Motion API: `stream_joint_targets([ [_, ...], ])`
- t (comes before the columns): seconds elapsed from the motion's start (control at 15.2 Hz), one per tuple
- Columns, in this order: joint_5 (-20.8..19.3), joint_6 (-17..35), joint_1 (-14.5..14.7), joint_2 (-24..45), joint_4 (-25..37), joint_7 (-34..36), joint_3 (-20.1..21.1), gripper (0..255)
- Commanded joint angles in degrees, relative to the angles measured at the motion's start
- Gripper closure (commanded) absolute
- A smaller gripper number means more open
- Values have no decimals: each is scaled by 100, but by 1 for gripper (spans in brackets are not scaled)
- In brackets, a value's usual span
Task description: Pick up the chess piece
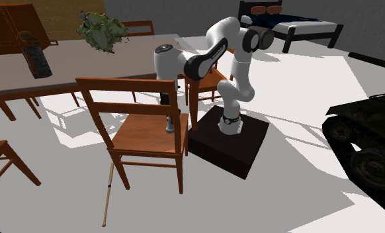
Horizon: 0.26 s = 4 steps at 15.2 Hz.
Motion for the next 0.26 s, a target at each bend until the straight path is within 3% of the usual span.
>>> stream_joint_targets([
  [0.0,-1,-152,-1,-5,144,-4,-1,255],
  [0.2,-1,-240,0,-13,225,-3,0,255],
])
